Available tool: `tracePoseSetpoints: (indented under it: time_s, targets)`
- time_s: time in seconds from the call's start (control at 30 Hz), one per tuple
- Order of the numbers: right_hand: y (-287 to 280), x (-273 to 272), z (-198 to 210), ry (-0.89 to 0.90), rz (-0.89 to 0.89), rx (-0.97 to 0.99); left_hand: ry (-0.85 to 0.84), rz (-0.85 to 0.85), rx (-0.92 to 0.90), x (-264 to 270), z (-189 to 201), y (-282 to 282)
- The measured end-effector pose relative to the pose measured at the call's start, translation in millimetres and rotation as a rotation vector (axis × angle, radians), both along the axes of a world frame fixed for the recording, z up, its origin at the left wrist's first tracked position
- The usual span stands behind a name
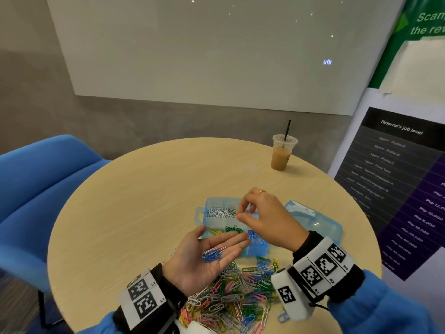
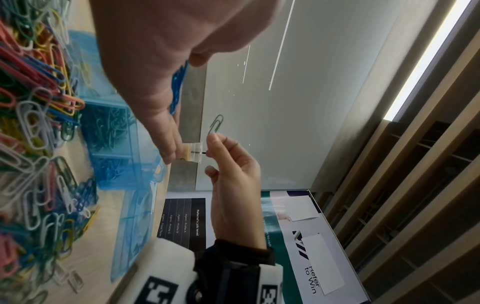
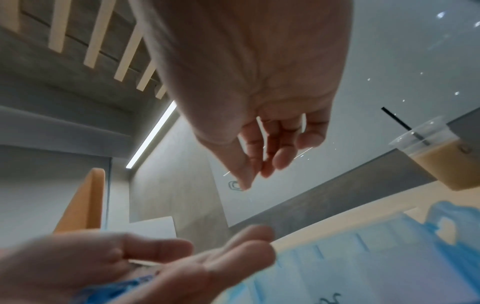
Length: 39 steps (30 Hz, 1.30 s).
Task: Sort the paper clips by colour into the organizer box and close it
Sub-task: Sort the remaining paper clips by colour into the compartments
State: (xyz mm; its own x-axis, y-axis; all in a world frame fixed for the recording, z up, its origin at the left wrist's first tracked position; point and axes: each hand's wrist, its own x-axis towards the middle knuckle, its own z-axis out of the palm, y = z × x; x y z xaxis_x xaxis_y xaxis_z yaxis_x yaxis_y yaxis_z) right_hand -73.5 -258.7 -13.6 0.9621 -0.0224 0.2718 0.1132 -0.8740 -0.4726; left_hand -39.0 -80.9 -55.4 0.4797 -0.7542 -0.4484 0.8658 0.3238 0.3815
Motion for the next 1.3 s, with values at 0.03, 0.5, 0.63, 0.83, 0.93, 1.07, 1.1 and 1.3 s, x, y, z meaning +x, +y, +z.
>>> tracePoseSetpoints:
  time_s: [0.03,0.5,0.63,0.83,0.93,1.07,1.1,1.3]
  targets:
    - [-2,2,-2,-0.012,-0.049,-0.009,0.003,0.001,0.001,1,-1,0]
    - [28,-11,-12,0.093,0.42,0.005,-0.035,0.03,-0.001,-6,3,0]
    - [29,-11,-14,0.067,0.424,-0.011,0.024,0.037,-0.043,-7,1,-1]
    - [24,-13,-9,0.036,0.389,0.022,0.049,0.039,-0.075,-9,6,0]
    - [19,-14,-5,0.037,0.365,0.044,0.033,0.034,-0.049,-5,4,1]
    - [12,-15,-2,0.05,0.316,0.041,0.045,0.054,-0.049,-6,6,1]
    - [9,-15,0,0.056,0.285,0.053,0.042,0.06,-0.043,-6,7,1]
    - [-24,-13,1,0.107,-0.01,0.081,0.005,0.035,-0.028,-5,7,3]
